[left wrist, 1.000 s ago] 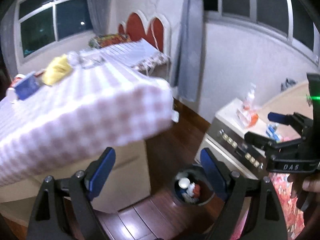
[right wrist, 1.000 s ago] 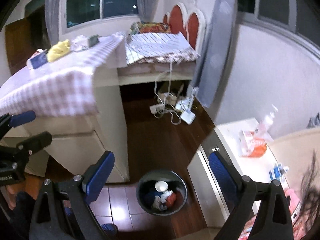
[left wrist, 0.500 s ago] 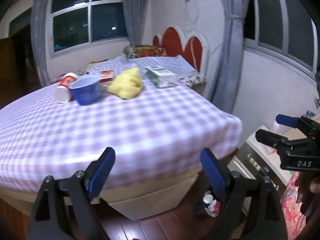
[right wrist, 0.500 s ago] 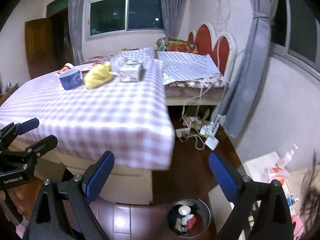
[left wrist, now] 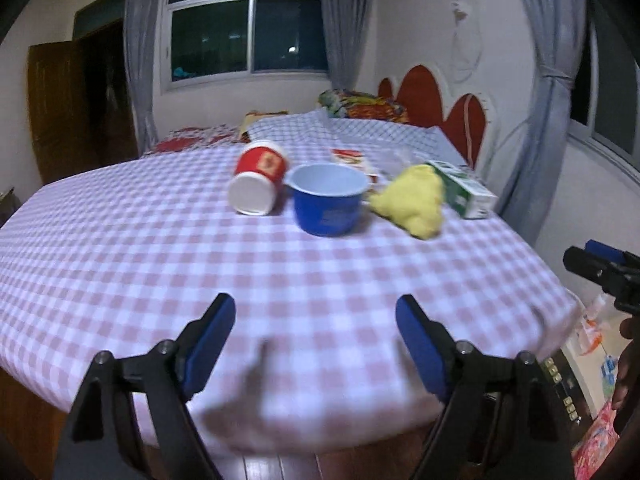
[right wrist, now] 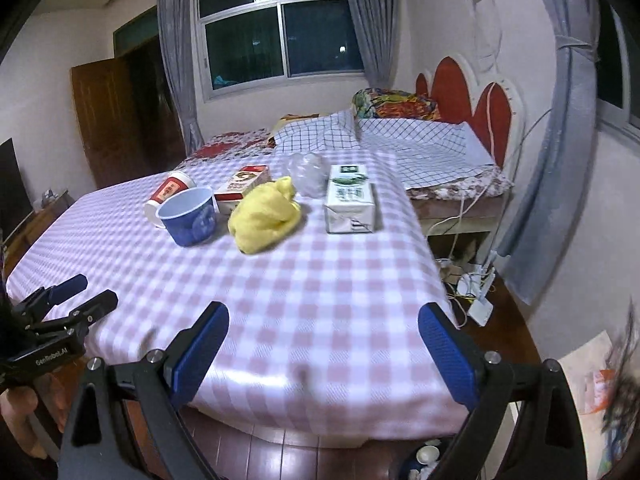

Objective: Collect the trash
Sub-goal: 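Move both tools back toward the blue bowl and milk carton, then grasp the blue bowl with the left tool while the right tool grasps the milk carton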

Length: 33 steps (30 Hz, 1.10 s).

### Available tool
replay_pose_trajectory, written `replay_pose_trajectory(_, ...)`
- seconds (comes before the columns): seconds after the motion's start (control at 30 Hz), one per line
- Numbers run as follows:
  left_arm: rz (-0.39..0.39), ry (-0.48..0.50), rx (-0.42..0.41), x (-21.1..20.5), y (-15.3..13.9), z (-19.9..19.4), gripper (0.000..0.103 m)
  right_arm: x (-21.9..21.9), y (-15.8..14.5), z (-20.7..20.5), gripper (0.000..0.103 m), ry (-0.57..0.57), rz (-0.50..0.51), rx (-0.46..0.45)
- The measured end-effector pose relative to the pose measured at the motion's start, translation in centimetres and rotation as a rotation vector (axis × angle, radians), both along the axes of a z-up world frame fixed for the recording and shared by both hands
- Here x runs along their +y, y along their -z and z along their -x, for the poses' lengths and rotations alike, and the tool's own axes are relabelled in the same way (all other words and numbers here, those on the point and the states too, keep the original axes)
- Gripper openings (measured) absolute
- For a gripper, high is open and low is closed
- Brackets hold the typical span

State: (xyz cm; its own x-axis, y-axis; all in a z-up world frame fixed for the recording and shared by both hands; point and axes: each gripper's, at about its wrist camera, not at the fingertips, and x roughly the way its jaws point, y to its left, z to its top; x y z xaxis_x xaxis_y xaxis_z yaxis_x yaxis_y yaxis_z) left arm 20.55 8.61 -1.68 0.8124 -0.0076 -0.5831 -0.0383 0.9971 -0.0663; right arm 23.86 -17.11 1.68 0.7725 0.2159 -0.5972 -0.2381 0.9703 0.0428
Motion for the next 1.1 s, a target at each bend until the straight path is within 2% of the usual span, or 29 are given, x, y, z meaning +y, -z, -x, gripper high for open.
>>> replay_pose_trajectory(0.17, -0.027, -0.002, 0.0, 0.5, -0.9, -2.9, 0.083, 1.6, 0.1, -4.5, 0.097, 0.014, 0.036, 0.023)
replay_pose_trajectory(0.5, -0.043, 0.019, 0.084, -0.7, -0.2, -10.7, 0.083, 1.5, 1.3, -13.0, 0.096, 0.057, 0.079, 0.09)
replay_pose_trajectory(0.63, -0.049, 0.019, 0.104, -1.0, 0.0, -12.6, 0.083, 1.1, 1.9, -16.0, 0.095, 0.062, 0.084, 0.118)
replay_pose_trajectory(0.73, -0.079, 0.015, 0.116, -1.5, 0.0, -13.7, 0.083, 1.4, 2.0, -17.7, 0.095, 0.057, 0.084, 0.131)
replay_pose_trajectory(1.1, -0.082, -0.015, 0.148, -2.1, 0.7, -15.8, 0.084, 1.5, 3.0, -20.4, 0.086, 0.04, 0.079, 0.173)
